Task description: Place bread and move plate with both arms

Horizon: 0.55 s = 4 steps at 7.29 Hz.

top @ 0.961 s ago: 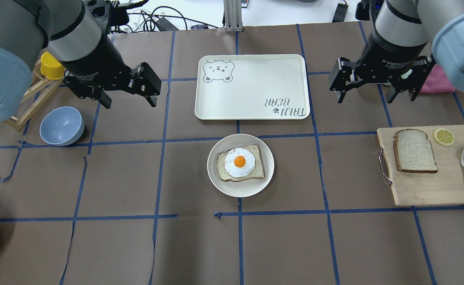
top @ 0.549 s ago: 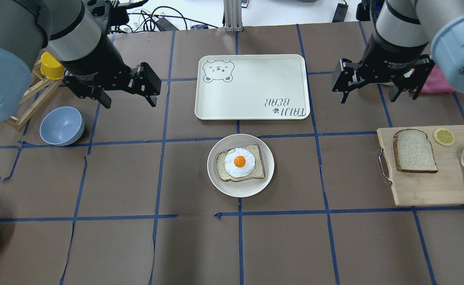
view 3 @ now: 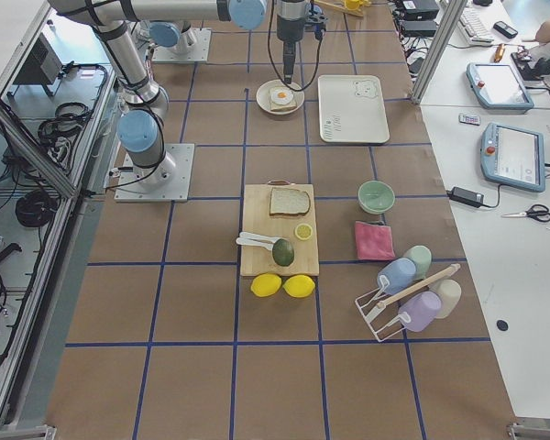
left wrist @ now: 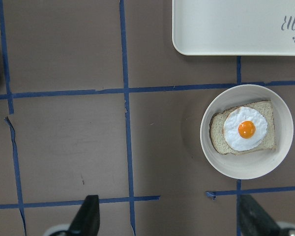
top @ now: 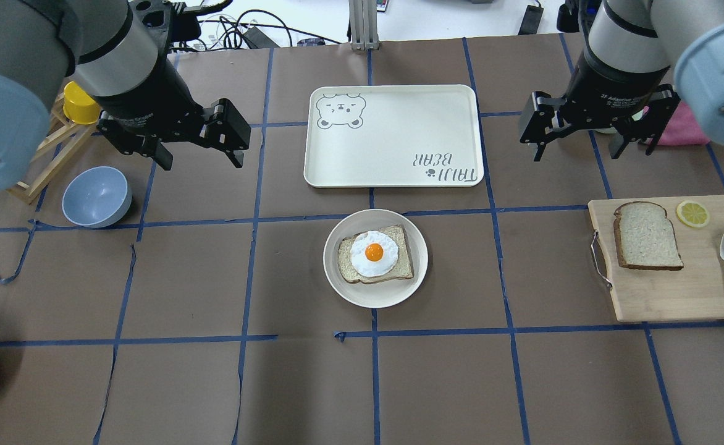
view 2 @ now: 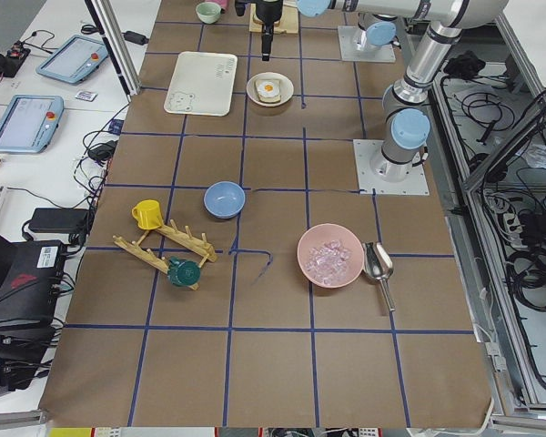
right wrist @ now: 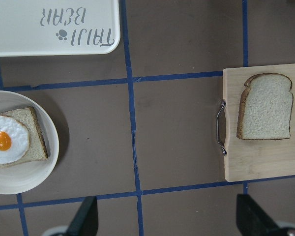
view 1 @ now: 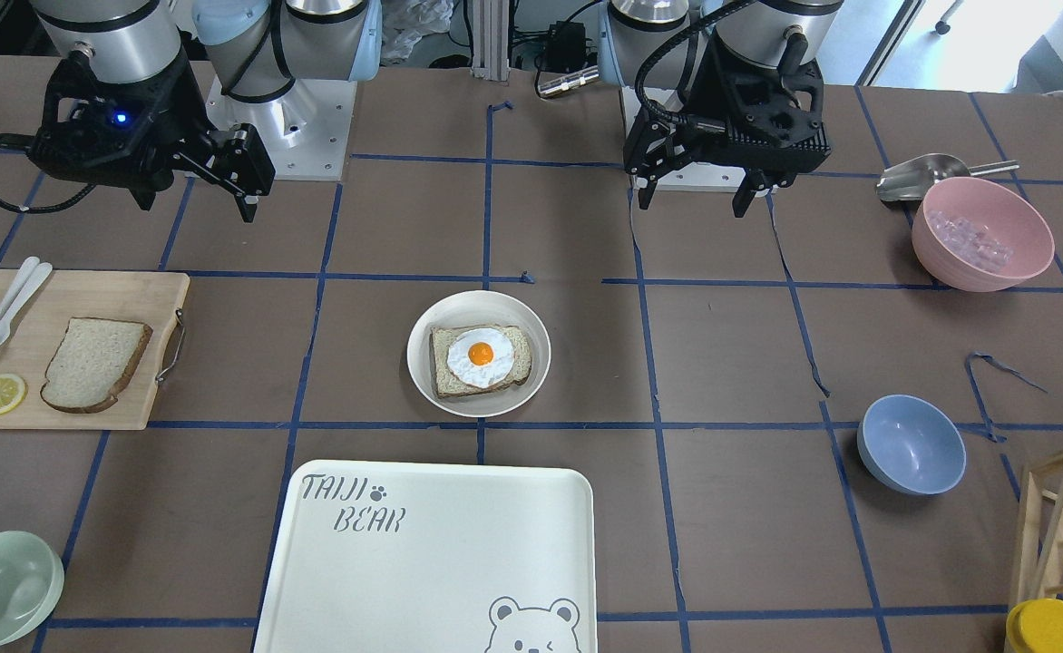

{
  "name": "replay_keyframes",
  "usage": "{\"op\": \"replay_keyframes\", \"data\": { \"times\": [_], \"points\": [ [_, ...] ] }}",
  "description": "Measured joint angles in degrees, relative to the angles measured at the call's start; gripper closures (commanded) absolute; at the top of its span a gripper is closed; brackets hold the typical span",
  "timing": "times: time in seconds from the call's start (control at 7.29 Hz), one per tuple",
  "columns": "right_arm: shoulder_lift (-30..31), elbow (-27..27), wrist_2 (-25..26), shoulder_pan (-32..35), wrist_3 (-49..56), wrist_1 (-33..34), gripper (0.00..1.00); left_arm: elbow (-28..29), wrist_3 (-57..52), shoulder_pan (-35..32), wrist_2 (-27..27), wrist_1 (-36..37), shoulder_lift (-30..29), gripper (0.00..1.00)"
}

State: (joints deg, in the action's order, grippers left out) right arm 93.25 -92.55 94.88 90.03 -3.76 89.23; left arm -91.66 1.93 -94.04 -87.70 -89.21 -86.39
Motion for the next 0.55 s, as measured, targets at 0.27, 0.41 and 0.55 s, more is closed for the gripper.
{"op": "replay_keyframes", "data": {
  "times": [0.27, 0.41, 0.55],
  "points": [
    [0.0, 0.1, 0.0, 0.0, 0.1, -0.2, 0.00, 0.1, 0.0, 0.0, -0.1, 0.0, 0.0, 0.00],
    [0.0, 0.0, -0.1, 0.0, 0.1, -0.2, 0.00, 0.2, 0.1, -0.1, 0.0, 0.1, -0.1, 0.00],
    [0.0, 0.0, -0.2, 0.1, 0.0, -0.3, 0.00, 0.2, 0.4, -0.2, 0.1, 0.1, -0.2, 0.00]
  ]
}}
